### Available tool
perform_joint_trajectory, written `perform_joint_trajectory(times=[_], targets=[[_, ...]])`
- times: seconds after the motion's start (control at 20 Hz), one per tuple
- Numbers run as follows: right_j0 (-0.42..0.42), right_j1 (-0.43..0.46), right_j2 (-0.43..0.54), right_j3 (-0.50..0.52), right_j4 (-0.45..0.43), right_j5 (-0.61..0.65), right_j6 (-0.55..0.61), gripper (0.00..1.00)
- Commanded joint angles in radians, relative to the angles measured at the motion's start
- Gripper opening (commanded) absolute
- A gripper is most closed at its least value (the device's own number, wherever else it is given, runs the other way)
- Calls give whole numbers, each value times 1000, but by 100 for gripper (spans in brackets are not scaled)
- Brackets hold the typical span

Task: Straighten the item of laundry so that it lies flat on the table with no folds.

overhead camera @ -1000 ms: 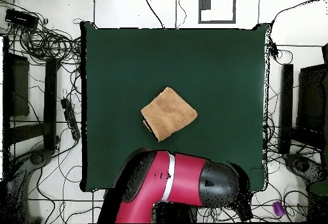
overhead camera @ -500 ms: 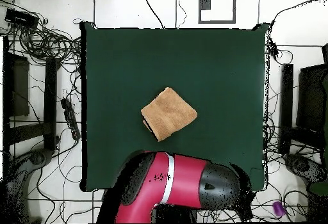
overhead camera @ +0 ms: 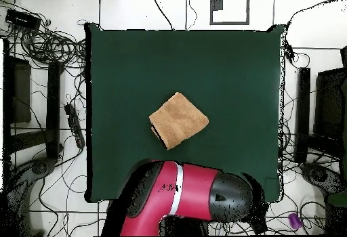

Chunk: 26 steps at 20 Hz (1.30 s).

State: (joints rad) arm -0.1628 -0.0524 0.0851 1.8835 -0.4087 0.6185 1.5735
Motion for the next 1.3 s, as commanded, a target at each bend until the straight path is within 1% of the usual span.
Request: perform_joint_trajectory(times=[0.05, 0.5, 0.85, 1.0, 1.2, 1.3], targets=[[38, -48, 126, -263, 108, 65, 91, 100], [42, -49, 131, -275, 93, 53, 88, 100], [23, -47, 160, -268, 17, -112, 46, 100], [15, -44, 175, -277, 1, -132, 29, 100], [27, -45, 164, -279, 4, -138, 64, 100], [29, -44, 157, -269, -7, -189, 85, 100]])
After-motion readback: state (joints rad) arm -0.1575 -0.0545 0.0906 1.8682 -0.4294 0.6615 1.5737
